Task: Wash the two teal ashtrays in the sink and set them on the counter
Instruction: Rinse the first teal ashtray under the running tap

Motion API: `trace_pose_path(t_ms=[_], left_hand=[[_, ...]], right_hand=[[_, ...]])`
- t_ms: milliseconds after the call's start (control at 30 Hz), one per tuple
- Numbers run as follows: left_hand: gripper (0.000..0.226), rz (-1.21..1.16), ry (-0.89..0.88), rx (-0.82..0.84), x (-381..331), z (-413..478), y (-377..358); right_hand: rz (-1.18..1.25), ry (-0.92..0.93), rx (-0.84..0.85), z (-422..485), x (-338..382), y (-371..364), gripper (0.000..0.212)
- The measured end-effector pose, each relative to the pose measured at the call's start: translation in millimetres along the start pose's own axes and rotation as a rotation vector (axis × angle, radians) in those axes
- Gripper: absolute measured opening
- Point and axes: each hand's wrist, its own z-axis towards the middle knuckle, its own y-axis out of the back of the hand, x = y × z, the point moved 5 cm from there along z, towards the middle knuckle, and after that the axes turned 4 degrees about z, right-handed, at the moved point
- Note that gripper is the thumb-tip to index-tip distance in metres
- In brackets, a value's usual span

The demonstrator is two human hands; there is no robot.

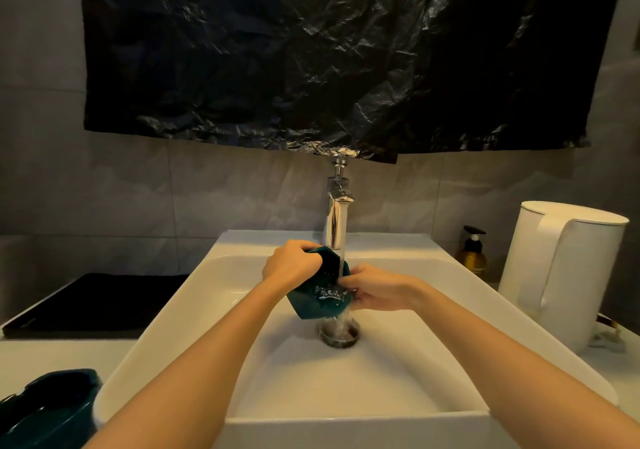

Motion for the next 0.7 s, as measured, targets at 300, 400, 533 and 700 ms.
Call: trace_pose_path(t_ms=[300, 400, 533, 700], left_hand=[[0.031, -0.058, -0.026, 0.090, -3, -1, -6], [0.030, -0.227, -0.009, 0.147, -6, -2, -11], [0.042, -0.431, 0.030, 0.141, -7, -1, -11], [0.049, -0.486, 0.016, 0.113, -2, -3, -17]], right_hand=[[-0.423, 0.101, -0.351, 0, 4, 8, 0.022], [-0.301, 0.096, -0.330, -2, 5, 4, 0.029], [0.037, -0.034, -0.311, -1, 3, 1, 0.025], [0.262, -0.111, -0.194, -12, 3, -1, 0.018]])
